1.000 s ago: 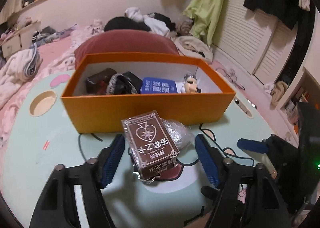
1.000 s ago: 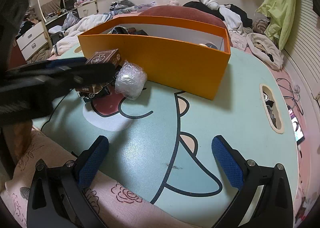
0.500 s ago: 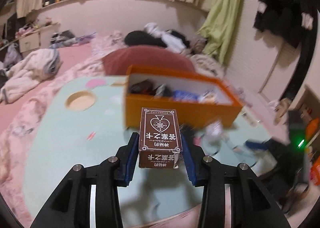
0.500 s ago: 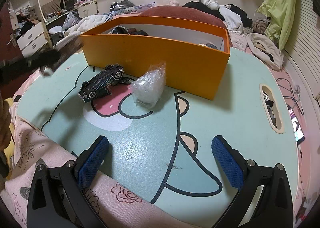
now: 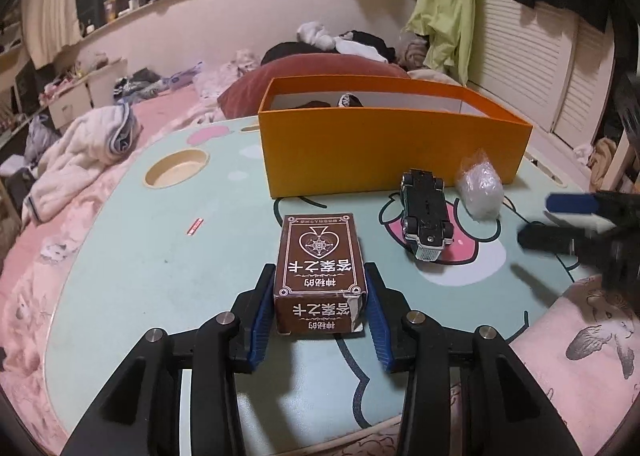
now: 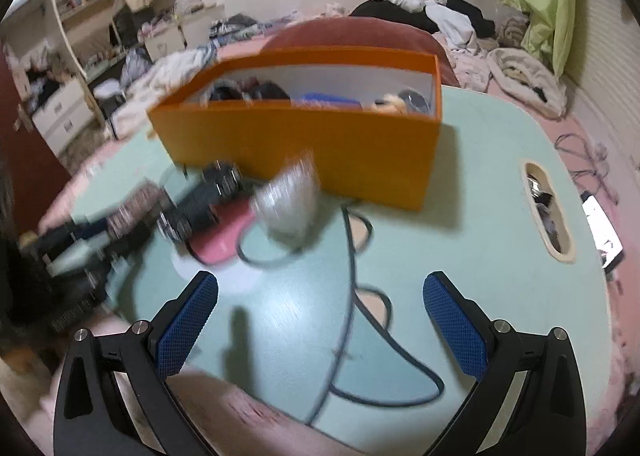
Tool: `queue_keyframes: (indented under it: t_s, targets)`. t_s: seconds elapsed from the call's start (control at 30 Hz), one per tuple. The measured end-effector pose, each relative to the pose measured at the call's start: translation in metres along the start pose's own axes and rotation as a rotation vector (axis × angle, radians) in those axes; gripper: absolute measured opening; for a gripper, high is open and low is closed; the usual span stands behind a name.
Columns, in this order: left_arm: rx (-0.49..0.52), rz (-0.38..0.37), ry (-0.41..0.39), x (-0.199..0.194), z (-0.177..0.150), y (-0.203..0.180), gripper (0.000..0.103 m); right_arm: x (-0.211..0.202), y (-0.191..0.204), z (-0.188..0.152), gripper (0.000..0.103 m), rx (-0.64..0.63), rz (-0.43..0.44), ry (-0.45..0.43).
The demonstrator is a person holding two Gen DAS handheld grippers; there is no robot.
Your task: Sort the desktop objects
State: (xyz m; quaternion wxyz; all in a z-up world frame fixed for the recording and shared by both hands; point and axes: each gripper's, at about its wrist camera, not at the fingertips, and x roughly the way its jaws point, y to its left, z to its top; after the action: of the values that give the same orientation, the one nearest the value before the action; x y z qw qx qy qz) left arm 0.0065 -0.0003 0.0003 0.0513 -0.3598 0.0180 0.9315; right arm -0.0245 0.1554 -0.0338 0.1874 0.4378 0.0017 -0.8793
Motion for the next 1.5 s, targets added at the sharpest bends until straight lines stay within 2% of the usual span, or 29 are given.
queue_keyframes:
  t_s: [0.07, 0.2, 0.23, 0.3, 0.33, 0.37, 0.43, 0.57, 0.73, 0.93, 1.03, 1.07, 1.1, 1.13, 1.17, 1.2, 1.23, 1.33, 1.4, 1.5]
  targets:
    - [0.005, 0.007, -0.003, 0.000, 0.000, -0.001, 0.040, 0.000, 0.001, 0.014, 0.102, 0.031, 0.017, -0.020]
    - [0.004, 0.005, -0.003, 0.003, 0.001, -0.006, 0.040, 0.009, 0.009, 0.039, 0.102, 0.037, -0.008, -0.031]
    - [0.003, 0.004, -0.003, 0.004, 0.001, -0.006, 0.040, 0.013, 0.010, 0.042, 0.095, 0.033, -0.017, -0.022]
    - [0.003, 0.004, -0.003, 0.005, 0.001, -0.006, 0.040, 0.024, 0.009, 0.044, 0.069, 0.035, -0.014, 0.013]
    - [0.003, 0.003, -0.003, 0.005, 0.001, -0.006, 0.040, 0.030, 0.008, 0.043, 0.041, 0.041, -0.001, 0.042]
    - [0.003, 0.002, -0.003, 0.005, 0.001, -0.006, 0.040, 0.035, 0.004, 0.040, 0.031, 0.058, 0.027, 0.071]
    - [0.002, -0.004, -0.002, 0.004, 0.001, -0.006, 0.039, 0.032, -0.002, 0.032, 0.031, 0.092, 0.062, 0.052]
    - [-0.009, -0.033, -0.005, -0.001, 0.004, -0.007, 0.039, 0.010, -0.004, 0.021, 0.031, 0.073, 0.084, -0.026]
    - [-0.052, -0.099, -0.076, -0.021, 0.031, -0.005, 0.039, -0.020, -0.001, 0.020, 0.031, 0.048, 0.124, -0.117]
    - [-0.041, -0.131, -0.180, -0.024, 0.103, -0.012, 0.039, -0.030, 0.002, 0.074, 0.031, 0.037, 0.119, -0.204]
    - [-0.057, -0.151, -0.165, -0.005, 0.132, -0.009, 0.040, -0.014, -0.003, 0.101, 0.031, 0.055, 0.105, -0.202]
    - [-0.068, -0.149, -0.152, 0.005, 0.138, -0.007, 0.046, -0.004, -0.007, 0.108, 0.036, 0.073, 0.100, -0.186]
    - [-0.085, -0.135, -0.114, 0.023, 0.142, -0.005, 0.072, 0.008, -0.010, 0.111, 0.043, 0.087, 0.095, -0.154]
    - [-0.096, -0.124, -0.086, 0.032, 0.141, -0.003, 0.092, 0.029, -0.014, 0.114, 0.063, 0.106, 0.074, -0.076]
    - [-0.121, -0.115, -0.034, 0.049, 0.137, -0.001, 0.093, 0.041, -0.020, 0.113, 0.071, 0.126, 0.053, -0.022]
    - [-0.130, -0.121, -0.010, 0.057, 0.134, 0.000, 0.093, 0.049, -0.019, 0.111, 0.072, 0.119, 0.026, -0.005]
    - [-0.124, -0.150, 0.000, 0.064, 0.129, -0.001, 0.092, 0.046, -0.013, 0.109, 0.074, 0.064, -0.031, -0.052]
    - [-0.045, -0.126, -0.047, 0.063, 0.120, -0.010, 0.092, 0.047, 0.004, 0.103, 0.073, -0.039, -0.112, -0.064]
    - [-0.029, -0.106, -0.052, 0.058, 0.121, -0.012, 0.092, 0.042, 0.004, 0.103, 0.073, -0.036, -0.095, -0.078]
    - [-0.047, -0.107, -0.142, 0.035, 0.122, -0.008, 0.092, 0.032, 0.006, 0.107, 0.073, -0.003, -0.078, -0.074]
